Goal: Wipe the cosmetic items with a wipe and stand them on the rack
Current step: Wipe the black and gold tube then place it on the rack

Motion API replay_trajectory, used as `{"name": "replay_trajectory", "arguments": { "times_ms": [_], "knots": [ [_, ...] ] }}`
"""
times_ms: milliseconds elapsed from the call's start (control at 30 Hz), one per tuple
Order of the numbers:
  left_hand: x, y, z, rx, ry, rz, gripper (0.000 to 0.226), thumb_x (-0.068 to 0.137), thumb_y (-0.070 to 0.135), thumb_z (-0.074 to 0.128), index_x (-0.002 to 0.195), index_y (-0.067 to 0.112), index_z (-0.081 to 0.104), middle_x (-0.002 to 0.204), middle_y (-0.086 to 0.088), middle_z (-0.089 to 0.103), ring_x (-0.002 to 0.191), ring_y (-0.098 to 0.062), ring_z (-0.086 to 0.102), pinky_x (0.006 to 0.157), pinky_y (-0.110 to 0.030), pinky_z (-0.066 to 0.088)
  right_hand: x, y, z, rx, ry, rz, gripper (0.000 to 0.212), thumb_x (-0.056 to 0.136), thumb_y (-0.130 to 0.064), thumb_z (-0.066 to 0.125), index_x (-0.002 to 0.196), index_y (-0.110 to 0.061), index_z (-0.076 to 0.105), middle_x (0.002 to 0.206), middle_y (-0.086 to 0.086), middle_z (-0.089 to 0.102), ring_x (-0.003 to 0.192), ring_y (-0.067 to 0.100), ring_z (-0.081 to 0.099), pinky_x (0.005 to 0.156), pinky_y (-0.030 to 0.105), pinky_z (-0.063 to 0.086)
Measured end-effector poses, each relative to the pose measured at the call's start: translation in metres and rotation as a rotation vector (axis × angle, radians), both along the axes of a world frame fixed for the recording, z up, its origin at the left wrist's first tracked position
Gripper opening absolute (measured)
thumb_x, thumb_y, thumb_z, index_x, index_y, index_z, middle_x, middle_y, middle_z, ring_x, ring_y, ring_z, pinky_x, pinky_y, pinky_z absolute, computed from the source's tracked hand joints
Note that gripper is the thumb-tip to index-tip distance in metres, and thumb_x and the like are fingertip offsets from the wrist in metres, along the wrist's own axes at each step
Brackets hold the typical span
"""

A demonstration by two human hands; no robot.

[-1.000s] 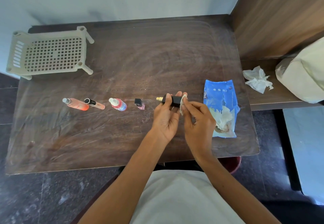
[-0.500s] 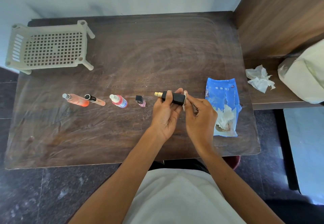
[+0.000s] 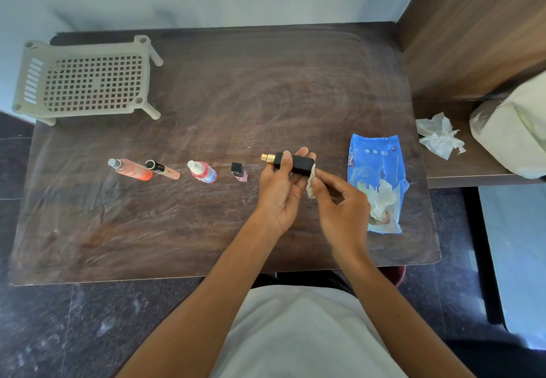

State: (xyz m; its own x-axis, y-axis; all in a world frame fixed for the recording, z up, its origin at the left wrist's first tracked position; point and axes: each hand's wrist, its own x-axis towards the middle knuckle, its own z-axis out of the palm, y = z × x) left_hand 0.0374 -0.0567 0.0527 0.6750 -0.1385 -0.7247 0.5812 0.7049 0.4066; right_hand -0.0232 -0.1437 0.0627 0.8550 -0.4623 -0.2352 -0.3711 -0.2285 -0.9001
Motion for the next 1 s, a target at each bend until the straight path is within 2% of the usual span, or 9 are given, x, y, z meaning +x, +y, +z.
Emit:
{"name": "replay_trajectory", "arguments": {
  "times_ms": [100,167,300,433,533,700,800,867,1000],
  "knots": [
    [-0.002,0.001,0.001,0.006,0.007,-0.009,0.029,0.105,0.013,0.046,0.129,-0.003,0.046,0.121,-0.018,0.068,0.121,-0.035,0.063,0.104,-0.047,0.050,0.000,-0.009,0.001,-0.002,-0.018,-0.066,0.021,0.096,-0.020,0.064,0.114,-0.025,0.073,0.099,-0.020,0.072,0.095,-0.006,0.066,0.082,0.015,0.052],
    [-0.004,0.001,0.001,0.014,0.003,-0.012,0.025,0.104,0.013,0.048,0.126,0.000,0.048,0.126,-0.019,0.066,0.120,-0.034,0.064,0.104,-0.047,0.051,0.001,-0.014,0.004,-0.179,-0.113,-0.036,0.021,0.097,-0.019,0.063,0.115,-0.025,0.073,0.096,-0.020,0.069,0.092,-0.004,0.064,0.077,0.013,0.051],
    [-0.008,-0.002,0.001,0.029,-0.030,-0.017,0.019,0.104,0.013,0.049,0.121,0.005,0.049,0.130,-0.019,0.065,0.120,-0.031,0.065,0.098,-0.045,0.055,-0.003,-0.012,-0.004,-0.480,-0.304,0.219,0.029,0.092,-0.005,0.068,0.119,-0.015,0.072,0.099,0.000,0.064,0.086,0.004,0.059,0.075,0.011,0.048],
    [-0.014,-0.003,0.000,0.082,-0.060,-0.035,0.025,0.104,0.014,0.048,0.125,0.000,0.052,0.130,-0.019,0.065,0.115,-0.030,0.066,0.094,-0.042,0.056,-0.003,-0.011,-0.019,-0.523,-0.321,0.288,0.034,0.090,0.003,0.069,0.119,-0.012,0.072,0.104,0.007,0.061,0.088,0.017,0.061,0.076,0.023,0.053],
    [-0.012,0.002,-0.002,0.094,-0.075,-0.038,0.022,0.104,0.012,0.048,0.123,0.001,0.053,0.131,-0.020,0.064,0.113,-0.028,0.066,0.095,-0.042,0.056,0.005,-0.010,-0.017,-0.514,-0.311,0.302,0.031,0.090,0.003,0.068,0.117,-0.012,0.074,0.099,0.004,0.061,0.083,0.014,0.060,0.072,0.021,0.052],
    [-0.009,0.009,-0.003,0.085,-0.115,-0.067,0.010,0.104,0.012,0.049,0.111,0.007,0.053,0.130,-0.019,0.065,0.115,-0.030,0.067,0.096,-0.045,0.056,0.014,-0.006,-0.006,-0.312,-0.136,0.190,0.022,0.092,-0.011,0.069,0.110,-0.022,0.077,0.094,-0.003,0.065,0.082,0.005,0.061,0.074,0.009,0.046],
    [-0.008,0.015,-0.001,0.070,-0.121,-0.120,0.010,0.104,0.013,0.048,0.111,0.008,0.052,0.130,-0.017,0.066,0.119,-0.031,0.065,0.097,-0.043,0.056,0.017,-0.006,-0.003,0.123,0.028,0.041,0.022,0.091,-0.014,0.069,0.103,-0.029,0.078,0.098,-0.007,0.075,0.095,0.004,0.068,0.087,0.019,0.051],
    [-0.007,0.020,0.000,0.048,-0.132,-0.161,0.012,0.104,0.014,0.048,0.115,0.008,0.051,0.127,-0.015,0.068,0.114,-0.027,0.068,0.094,-0.039,0.058,0.019,-0.010,-0.003,0.392,0.118,-0.059,0.024,0.092,-0.009,0.066,0.104,-0.026,0.077,0.102,-0.005,0.077,0.103,0.010,0.070,0.092,0.027,0.053],
    [-0.010,0.020,0.002,0.057,-0.178,-0.201,0.017,0.105,0.012,0.045,0.121,0.008,0.048,0.128,-0.015,0.068,0.115,-0.026,0.067,0.098,-0.038,0.055,0.019,-0.014,-0.005,0.618,0.188,-0.114,0.024,0.093,-0.003,0.062,0.107,-0.017,0.076,0.104,-0.002,0.077,0.102,0.011,0.069,0.086,0.025,0.055]
  ]
}}
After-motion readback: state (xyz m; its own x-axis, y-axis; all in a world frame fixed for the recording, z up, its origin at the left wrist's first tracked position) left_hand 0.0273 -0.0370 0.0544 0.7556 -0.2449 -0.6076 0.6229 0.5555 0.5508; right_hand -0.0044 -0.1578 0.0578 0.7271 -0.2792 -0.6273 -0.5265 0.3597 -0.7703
